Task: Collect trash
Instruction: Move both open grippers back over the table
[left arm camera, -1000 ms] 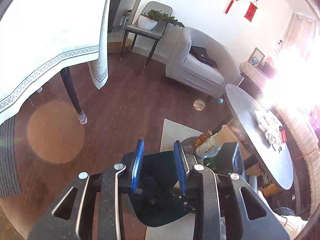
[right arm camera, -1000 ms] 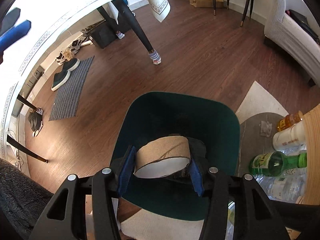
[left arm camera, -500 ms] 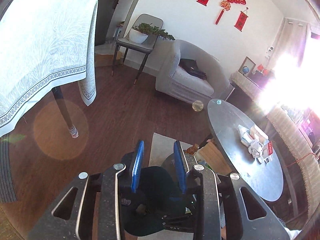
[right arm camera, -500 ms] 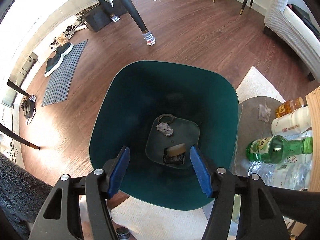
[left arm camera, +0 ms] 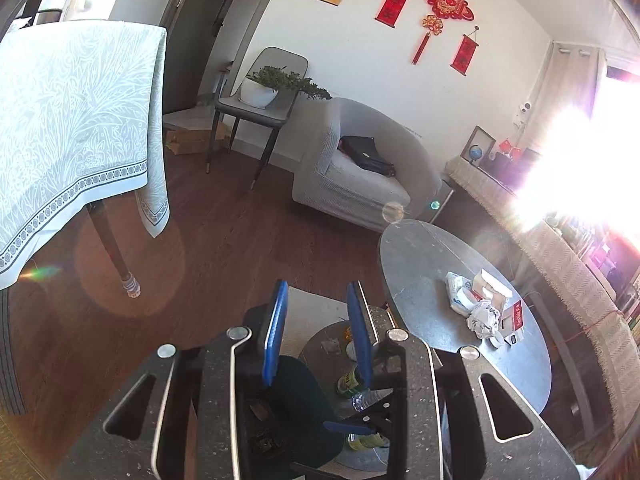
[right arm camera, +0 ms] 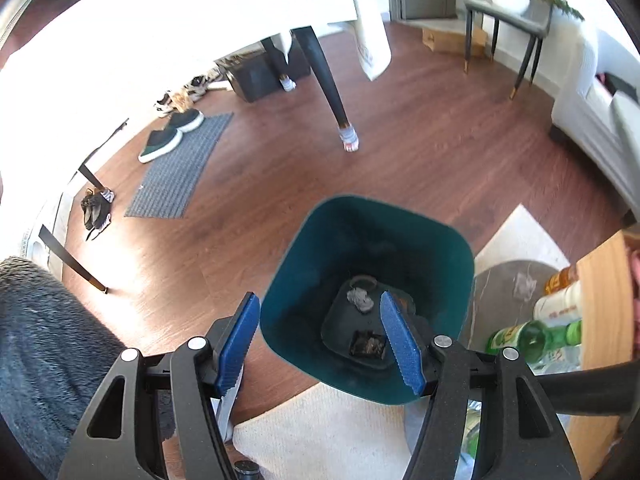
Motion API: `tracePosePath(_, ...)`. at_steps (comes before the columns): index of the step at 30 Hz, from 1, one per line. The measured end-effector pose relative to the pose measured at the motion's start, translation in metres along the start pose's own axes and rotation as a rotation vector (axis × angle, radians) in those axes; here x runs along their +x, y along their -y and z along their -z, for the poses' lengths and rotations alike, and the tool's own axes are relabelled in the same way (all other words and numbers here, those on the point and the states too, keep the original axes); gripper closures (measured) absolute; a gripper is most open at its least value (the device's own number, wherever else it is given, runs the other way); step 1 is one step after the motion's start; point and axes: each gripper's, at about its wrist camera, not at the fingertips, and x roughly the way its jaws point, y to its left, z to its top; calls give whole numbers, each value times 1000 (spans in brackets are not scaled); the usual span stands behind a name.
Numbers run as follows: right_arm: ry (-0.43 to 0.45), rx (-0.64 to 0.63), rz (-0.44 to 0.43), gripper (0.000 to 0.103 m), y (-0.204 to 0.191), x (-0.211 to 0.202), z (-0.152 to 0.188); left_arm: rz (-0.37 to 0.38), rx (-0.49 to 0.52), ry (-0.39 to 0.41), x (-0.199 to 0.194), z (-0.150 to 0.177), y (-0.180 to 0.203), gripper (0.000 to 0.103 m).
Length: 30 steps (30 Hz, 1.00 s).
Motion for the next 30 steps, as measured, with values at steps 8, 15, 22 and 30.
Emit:
tracePosePath(8,190,21,45,41,13,-87,-2,23,48,0,10,-2,30,71)
tracePosePath(15,277,95,118,44,49,-140,10,67,77,-19,30,3,63,71)
tracePosePath(22,303,177,195,47,90,-169,37,106,115,-54,54,12,99,67)
tracePosePath(30,311,258,259,49,122,-192,73,139,154,-96,81,27,141,58)
